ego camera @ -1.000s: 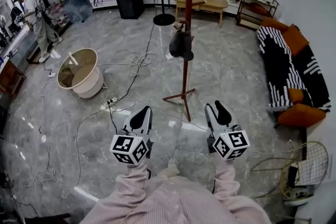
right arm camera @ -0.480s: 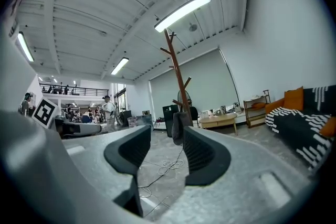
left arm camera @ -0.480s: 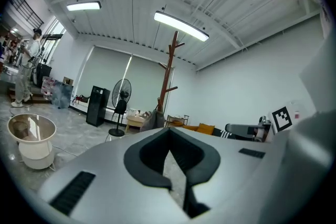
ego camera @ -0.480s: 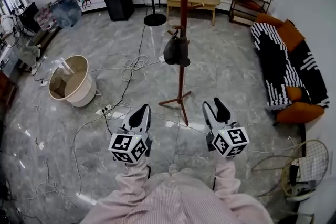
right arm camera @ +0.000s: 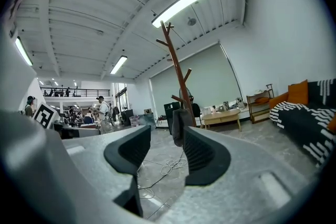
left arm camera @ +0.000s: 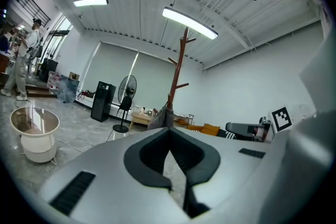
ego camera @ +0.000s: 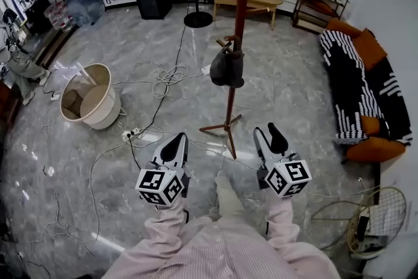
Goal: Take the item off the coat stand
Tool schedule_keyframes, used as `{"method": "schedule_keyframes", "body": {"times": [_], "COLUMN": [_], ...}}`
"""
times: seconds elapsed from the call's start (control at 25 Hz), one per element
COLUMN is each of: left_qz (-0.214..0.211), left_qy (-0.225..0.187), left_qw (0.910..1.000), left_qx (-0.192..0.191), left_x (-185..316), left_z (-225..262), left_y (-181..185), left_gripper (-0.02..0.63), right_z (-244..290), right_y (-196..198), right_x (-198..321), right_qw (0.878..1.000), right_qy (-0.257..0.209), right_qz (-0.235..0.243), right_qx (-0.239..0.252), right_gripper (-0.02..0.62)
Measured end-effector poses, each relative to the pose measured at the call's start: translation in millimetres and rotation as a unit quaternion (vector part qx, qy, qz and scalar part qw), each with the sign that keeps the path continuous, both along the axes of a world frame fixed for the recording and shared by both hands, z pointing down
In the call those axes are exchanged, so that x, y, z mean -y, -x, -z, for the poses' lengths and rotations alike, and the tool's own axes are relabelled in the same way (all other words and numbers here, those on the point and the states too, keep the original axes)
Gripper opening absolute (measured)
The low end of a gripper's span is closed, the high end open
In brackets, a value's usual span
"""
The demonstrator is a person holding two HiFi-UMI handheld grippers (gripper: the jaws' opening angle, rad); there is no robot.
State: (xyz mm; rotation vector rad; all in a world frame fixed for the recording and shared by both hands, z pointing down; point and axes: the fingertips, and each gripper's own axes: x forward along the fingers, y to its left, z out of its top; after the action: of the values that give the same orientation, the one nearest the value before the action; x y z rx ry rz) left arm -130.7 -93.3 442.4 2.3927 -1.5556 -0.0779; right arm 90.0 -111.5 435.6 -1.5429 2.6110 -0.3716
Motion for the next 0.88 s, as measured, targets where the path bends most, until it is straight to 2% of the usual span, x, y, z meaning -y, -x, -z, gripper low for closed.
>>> {"method": "schedule_keyframes", "body": {"times": [0.2,0.52,0.88], "left_qz": [0.013,0.03,0.031], "left_qy": [-0.002,-0.012,-0.008], "left_qw": [0.9999,0.9995,0.9995], "left_qx": [0.0,-0.002,-0.005], "left_x": [43.9,124.2,192.8], "left_z": [-1.1,16.1,11.5], "left_y": [8.2,12.4,3.8], "left_gripper": [0.002,0.002,0.002], "right_z": [-0.2,11.0,5.6], "right_y": [5.5,16.0,19.5], "right_x": [55.3,148.5,219.6], "right_qw": [1.0,0.999,0.998], "right_qy": [0.0,0.004,0.019], "right_qz": [0.005,0.031,0.059], "right_qx": [0.024,0.022,0.019], "right_gripper": [0.176,0.176,0.176]}}
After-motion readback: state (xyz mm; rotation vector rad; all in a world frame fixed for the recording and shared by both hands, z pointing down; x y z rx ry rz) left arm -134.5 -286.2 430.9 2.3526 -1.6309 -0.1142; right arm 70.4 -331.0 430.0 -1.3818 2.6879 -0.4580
